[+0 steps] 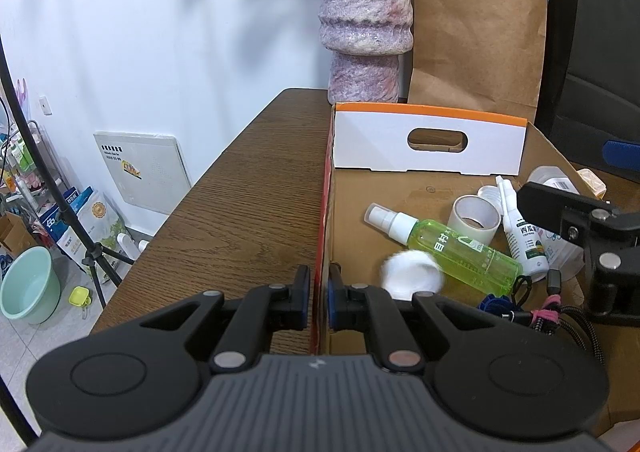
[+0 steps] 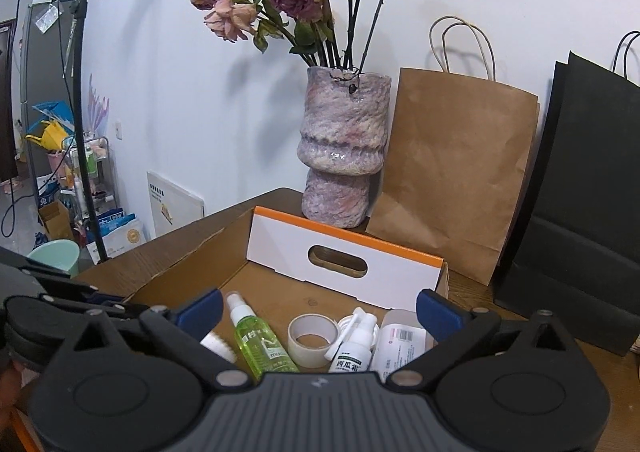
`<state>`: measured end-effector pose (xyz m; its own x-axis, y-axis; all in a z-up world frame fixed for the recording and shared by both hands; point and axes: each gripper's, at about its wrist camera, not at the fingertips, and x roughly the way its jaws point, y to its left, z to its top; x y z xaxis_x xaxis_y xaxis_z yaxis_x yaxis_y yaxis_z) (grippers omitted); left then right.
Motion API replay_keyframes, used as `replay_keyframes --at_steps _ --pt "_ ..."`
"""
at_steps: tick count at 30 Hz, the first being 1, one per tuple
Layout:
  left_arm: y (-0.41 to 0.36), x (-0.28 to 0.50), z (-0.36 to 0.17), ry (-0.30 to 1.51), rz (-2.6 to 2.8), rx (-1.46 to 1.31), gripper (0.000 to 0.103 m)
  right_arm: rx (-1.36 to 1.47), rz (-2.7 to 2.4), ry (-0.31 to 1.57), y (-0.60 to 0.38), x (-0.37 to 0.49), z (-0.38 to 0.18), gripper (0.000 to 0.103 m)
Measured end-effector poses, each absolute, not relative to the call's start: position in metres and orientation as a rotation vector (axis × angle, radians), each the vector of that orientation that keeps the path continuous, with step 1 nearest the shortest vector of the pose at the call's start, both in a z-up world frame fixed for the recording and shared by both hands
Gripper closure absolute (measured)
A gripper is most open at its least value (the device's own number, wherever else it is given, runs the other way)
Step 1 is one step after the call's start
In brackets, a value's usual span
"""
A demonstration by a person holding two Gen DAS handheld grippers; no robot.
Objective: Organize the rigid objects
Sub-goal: 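Carry the white round lid into the box and release it, then move the right gripper to the coiled black USB cable and grasp it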
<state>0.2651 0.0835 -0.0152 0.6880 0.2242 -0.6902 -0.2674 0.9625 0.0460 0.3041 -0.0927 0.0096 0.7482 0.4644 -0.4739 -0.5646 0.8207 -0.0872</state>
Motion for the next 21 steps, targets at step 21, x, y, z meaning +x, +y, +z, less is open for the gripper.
replay_keyframes --at_steps 21 --pt "0.084 0.264 -0.015 0.764 0.276 -0.060 0.093 -0.132 0.308 0.412 -0.182 0.341 0.026 0.000"
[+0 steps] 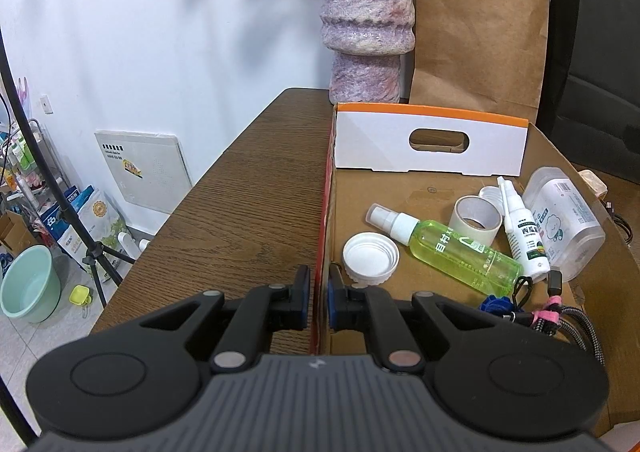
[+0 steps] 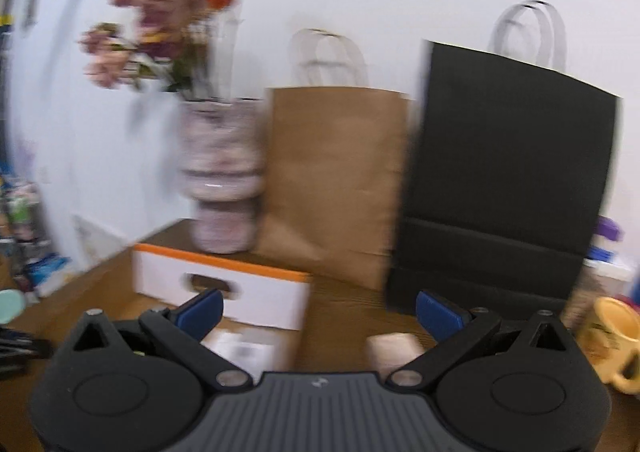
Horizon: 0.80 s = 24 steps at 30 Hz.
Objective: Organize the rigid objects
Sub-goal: 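Move the right gripper to the coiled black USB cable and grasp it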
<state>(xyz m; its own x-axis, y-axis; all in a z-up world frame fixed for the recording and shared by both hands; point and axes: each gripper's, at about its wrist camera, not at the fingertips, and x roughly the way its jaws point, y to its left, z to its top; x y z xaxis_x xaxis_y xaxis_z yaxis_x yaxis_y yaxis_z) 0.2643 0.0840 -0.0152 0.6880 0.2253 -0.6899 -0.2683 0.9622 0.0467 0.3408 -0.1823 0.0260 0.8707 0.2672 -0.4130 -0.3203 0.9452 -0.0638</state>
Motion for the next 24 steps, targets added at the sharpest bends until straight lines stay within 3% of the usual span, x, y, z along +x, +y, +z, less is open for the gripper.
replay_keyframes --at_steps 14,24 --pt "0.084 0.264 -0.015 0.764 0.277 -0.059 0.093 -0.121 0.147 0.671 -0.237 0.411 -0.063 0.000" --pt "0.084 0.264 -0.015 0.764 0.277 -0.059 0.093 -0.066 0.164 0.716 -0.241 0.415 -0.082 0.001"
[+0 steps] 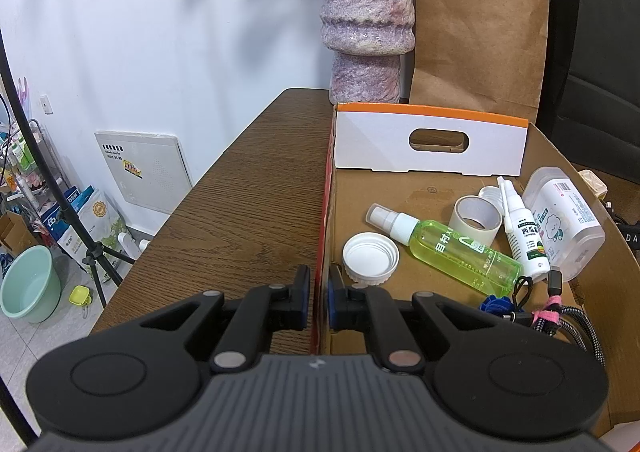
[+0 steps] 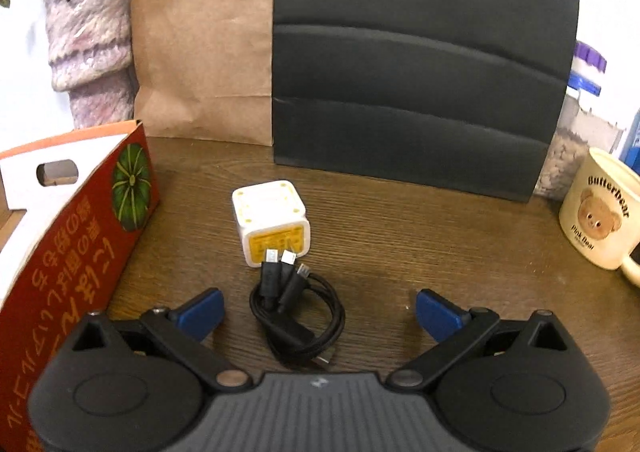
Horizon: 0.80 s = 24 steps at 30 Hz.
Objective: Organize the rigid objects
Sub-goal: 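Move the right gripper to the coiled black USB cable and grasp it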
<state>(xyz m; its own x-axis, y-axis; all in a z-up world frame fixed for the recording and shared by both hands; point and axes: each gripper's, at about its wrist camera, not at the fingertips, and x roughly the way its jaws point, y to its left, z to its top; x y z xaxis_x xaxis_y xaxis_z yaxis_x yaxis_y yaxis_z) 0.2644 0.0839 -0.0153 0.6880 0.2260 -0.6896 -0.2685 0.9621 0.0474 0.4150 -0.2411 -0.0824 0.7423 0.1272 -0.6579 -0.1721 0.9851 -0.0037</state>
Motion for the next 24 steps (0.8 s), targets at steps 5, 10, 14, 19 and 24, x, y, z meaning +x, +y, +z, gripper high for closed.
replay_keyframes --at_steps 5,10,14,19,24 --pt "0.084 0.264 -0.015 0.764 0.277 -0.059 0.093 -0.040 0.169 0.697 -0.245 0.413 -0.086 0.002" --pt "0.084 0.264 -0.015 0.764 0.277 -0.059 0.093 -0.031 0.165 0.693 -0.246 0.413 -0.086 0.005" --pt "0.084 0.264 -0.015 0.764 0.277 -0.059 0.093 -0.027 0.166 0.679 -0.247 0.411 -0.085 0.015" --pt "0.084 0.264 -0.015 0.763 0.277 -0.058 0.093 -0.021 0.164 0.656 -0.248 0.406 -0.083 0.043" --pt "0.084 0.265 -0.015 0.764 0.277 -0.059 0.093 -0.005 0.164 0.643 -0.249 0.404 -0.082 0.062"
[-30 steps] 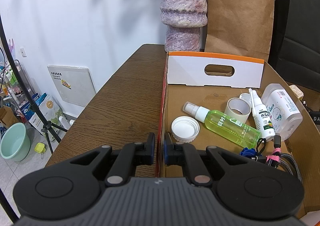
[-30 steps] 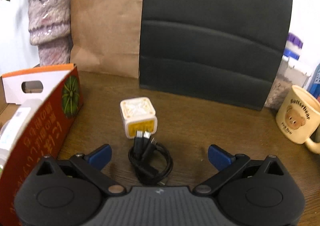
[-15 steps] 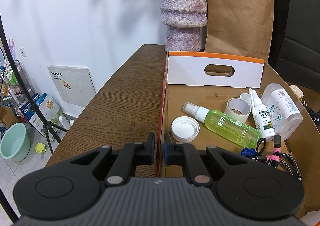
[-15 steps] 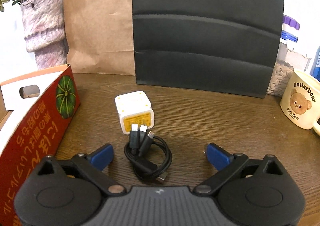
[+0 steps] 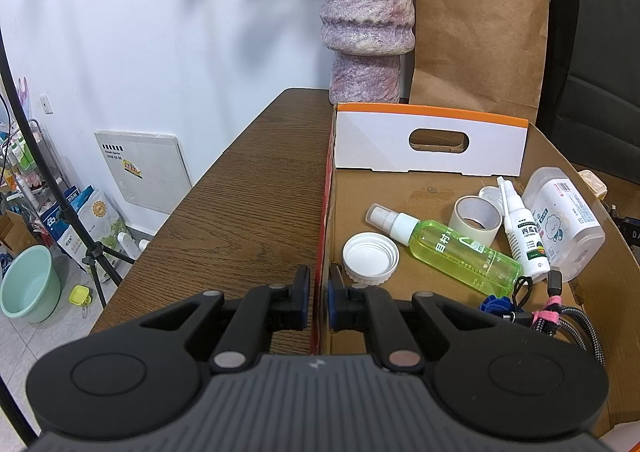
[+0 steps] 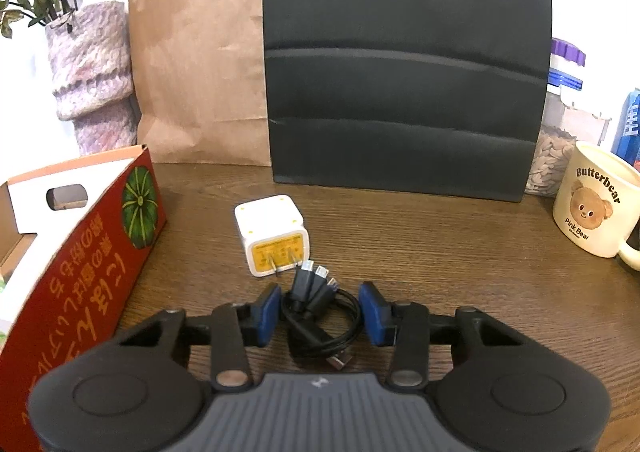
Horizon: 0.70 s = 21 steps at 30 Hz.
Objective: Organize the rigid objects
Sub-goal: 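Move the right gripper to the coiled black USB cable and grasp it, then carry the black cable into the box and open the right gripper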
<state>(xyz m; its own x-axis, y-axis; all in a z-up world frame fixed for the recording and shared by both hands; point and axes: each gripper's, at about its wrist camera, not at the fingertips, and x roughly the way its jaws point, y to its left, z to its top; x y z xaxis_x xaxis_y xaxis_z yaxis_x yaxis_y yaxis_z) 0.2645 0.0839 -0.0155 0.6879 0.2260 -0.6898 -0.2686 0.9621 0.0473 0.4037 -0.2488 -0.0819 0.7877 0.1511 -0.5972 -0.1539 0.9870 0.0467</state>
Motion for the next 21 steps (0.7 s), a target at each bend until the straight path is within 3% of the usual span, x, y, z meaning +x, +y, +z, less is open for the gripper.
replay_keyframes --at_steps 21 --pt "0.084 0.265 -0.016 0.764 0.277 -0.059 0.093 0.027 0.170 0.565 -0.252 0.394 -0.059 0.067"
